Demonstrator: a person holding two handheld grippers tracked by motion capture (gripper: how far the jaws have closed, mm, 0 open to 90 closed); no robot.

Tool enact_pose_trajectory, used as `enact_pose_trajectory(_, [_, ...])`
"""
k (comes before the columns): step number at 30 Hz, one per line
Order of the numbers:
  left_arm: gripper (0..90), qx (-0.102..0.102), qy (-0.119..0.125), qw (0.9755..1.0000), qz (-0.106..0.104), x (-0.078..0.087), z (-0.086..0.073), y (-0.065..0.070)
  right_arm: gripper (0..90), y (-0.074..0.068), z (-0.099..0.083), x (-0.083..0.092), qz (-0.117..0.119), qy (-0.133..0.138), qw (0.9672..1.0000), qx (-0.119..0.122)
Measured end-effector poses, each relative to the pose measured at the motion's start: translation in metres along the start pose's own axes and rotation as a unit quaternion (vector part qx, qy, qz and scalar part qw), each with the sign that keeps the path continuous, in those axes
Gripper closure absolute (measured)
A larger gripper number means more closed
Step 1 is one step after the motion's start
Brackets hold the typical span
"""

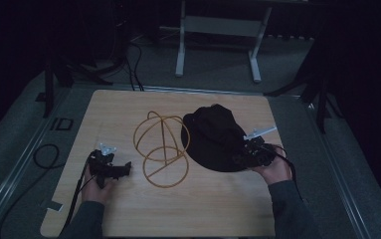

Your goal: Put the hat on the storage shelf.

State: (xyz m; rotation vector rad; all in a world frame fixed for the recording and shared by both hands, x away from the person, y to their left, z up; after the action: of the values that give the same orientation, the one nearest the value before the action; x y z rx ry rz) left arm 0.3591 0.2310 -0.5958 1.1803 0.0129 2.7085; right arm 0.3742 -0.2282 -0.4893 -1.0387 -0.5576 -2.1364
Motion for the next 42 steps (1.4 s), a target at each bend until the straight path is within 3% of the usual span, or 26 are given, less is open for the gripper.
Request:
enact_pose_trajectory(9, [1.8, 0.002, 0.001, 1.0000, 0.000, 0.000, 0.000, 0.000, 45.1, 0.008, 0.015, 0.002, 0.003, -0.014, 0.9999, 0.000])
enact_pose_trajectory(19, [1.8, 0.000, 0.000, 1.0000, 0.000, 0.000, 0.000, 0.000, 42.9, 0.014, 0.029, 0.001, 0.005, -0.030, 0.9994, 0.017])
enact_pose_trajectory(33, [1.8, 0.002, 0.001, 1.0000, 0.000, 0.000, 0.000, 0.000, 31.2, 0.028, 0.040, -0.001, 0.000, -0.052, 0.9986, 0.011])
enact_pose_trajectory(39, [1.8, 0.001, 0.001, 1.0000, 0.000, 0.000, 0.000, 0.000, 30.7, 0.031, 0.045, 0.004, -0.009, -0.045, 0.9989, 0.010])
enact_pose_trajectory(42, [1.8, 0.001, 0.000, 1.0000, 0.000, 0.000, 0.000, 0.000, 34.4, 0.033, 0.048, 0.001, -0.009, -0.058, 0.9981, 0.019])
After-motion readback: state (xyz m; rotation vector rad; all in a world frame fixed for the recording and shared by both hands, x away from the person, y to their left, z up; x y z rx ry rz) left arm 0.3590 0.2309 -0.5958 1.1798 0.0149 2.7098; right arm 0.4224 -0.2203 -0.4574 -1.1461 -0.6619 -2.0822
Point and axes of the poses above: each handheld gripper's, and its own axes: x roughly backward along the jaws, z roughly out of its top, y roughly to its right, the point moved 4 cm from there along -x, roughly forward along the jaws, and after that the axes turned 8 degrees about x, right-handed, at the moved point
